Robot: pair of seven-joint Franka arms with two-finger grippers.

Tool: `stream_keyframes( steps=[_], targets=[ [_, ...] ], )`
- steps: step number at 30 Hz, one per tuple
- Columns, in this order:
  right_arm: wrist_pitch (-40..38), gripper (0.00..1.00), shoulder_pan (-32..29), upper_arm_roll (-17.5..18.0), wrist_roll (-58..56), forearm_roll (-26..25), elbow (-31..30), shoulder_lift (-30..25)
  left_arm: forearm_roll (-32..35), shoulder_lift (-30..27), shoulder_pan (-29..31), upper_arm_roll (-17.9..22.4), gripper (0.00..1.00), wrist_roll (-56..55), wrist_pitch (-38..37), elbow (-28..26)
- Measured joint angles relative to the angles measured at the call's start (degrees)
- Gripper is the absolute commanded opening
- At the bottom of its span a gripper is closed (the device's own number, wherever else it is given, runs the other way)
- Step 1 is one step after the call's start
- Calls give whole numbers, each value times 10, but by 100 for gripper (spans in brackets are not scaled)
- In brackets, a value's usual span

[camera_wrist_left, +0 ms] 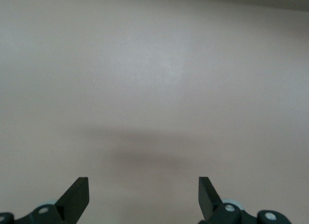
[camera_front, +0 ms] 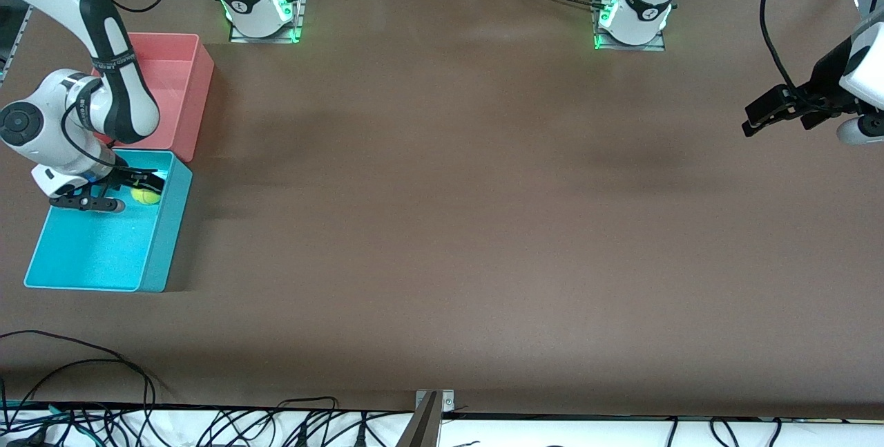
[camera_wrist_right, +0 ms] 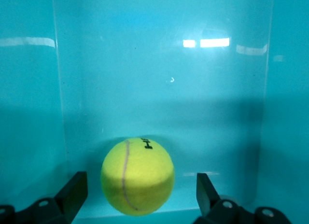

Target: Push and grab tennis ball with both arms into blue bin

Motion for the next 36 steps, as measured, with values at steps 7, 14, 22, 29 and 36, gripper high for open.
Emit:
stream_keyframes(
  steps=[7, 14, 22, 29, 36],
  targets=[
    [-104, 100, 0, -3, 0, 0, 50, -18, 0, 13, -4, 2, 100, 0, 5, 12],
    [-266, 100, 0, -6, 0, 0, 159, -34, 0, 20, -5, 1, 100, 0, 5, 14],
    [-372, 100, 5, -4, 1, 9, 235, -35, 0, 23, -8, -5, 100, 0, 4, 14],
    [-478, 100, 27, -1, 67, 32, 329, -37, 0, 27, -12, -6, 100, 0, 4, 14],
    [-537, 100, 62, 1, 117, 33, 377, -42, 4, 27, -12, -12, 100, 0, -7, 14]
  ],
)
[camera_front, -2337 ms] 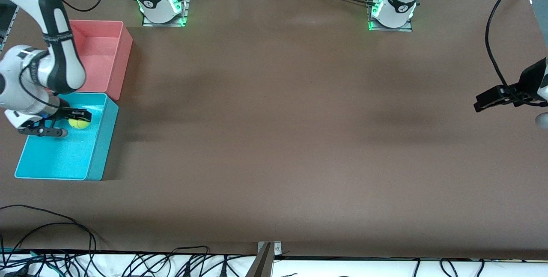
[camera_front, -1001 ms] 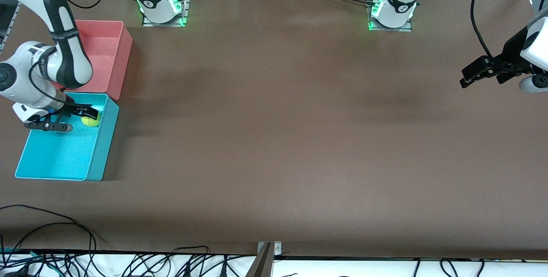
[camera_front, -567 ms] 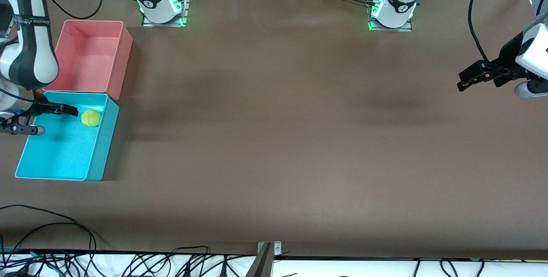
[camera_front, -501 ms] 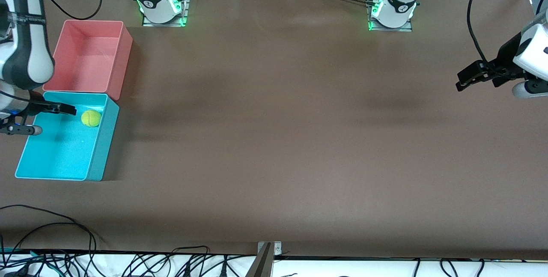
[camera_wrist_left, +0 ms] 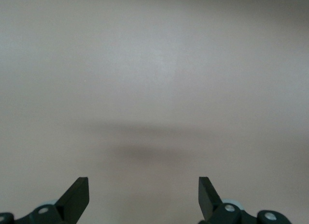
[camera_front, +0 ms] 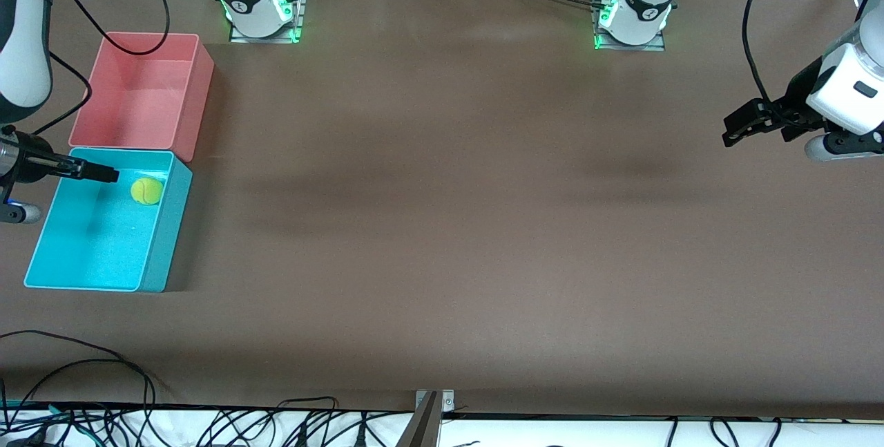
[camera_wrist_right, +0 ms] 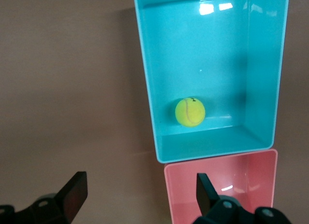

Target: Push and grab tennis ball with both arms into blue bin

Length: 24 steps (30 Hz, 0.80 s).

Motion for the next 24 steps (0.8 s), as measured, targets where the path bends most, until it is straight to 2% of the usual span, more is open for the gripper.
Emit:
stream_keyframes(
  steps=[6, 12, 24],
  targets=[
    [-11, 100, 6, 12, 0, 0, 12, -33, 7, 2, 0, -11, 100, 0, -17, 0],
    [-19, 100, 6, 38, 1, -6, 12, -70, 8, 7, 3, -12, 100, 0, -17, 0],
    [-28, 100, 0, 84, 6, -21, -6, -105, 8, 9, 1, -16, 100, 0, -17, 0]
  ],
)
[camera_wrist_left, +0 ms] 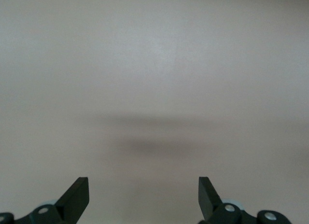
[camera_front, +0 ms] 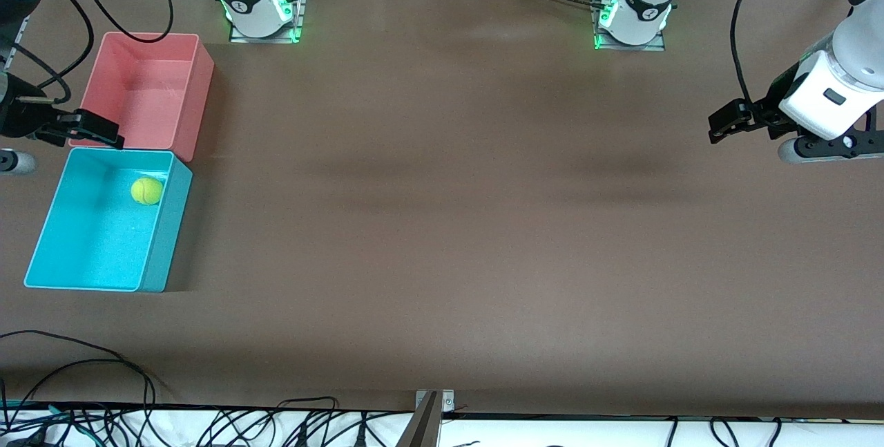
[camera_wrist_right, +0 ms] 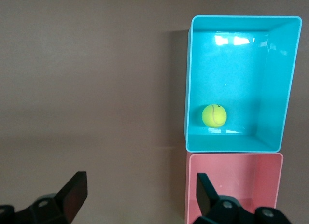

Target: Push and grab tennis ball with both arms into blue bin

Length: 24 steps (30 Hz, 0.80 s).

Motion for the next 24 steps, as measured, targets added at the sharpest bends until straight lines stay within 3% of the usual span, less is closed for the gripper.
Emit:
stream_keyframes(
  steps=[6, 11, 24],
  targets=[
    [0, 100, -55, 74, 1, -19, -29, -27, 0, 0, 0, 0, 100, 0, 0, 0],
    [0, 100, -91, 112, 16, -27, -48, -44, 0, 0, 0, 0, 100, 0, 0, 0],
    [0, 100, -123, 134, 35, -27, -68, -66, 0, 0, 0, 0, 100, 0, 0, 0]
  ],
)
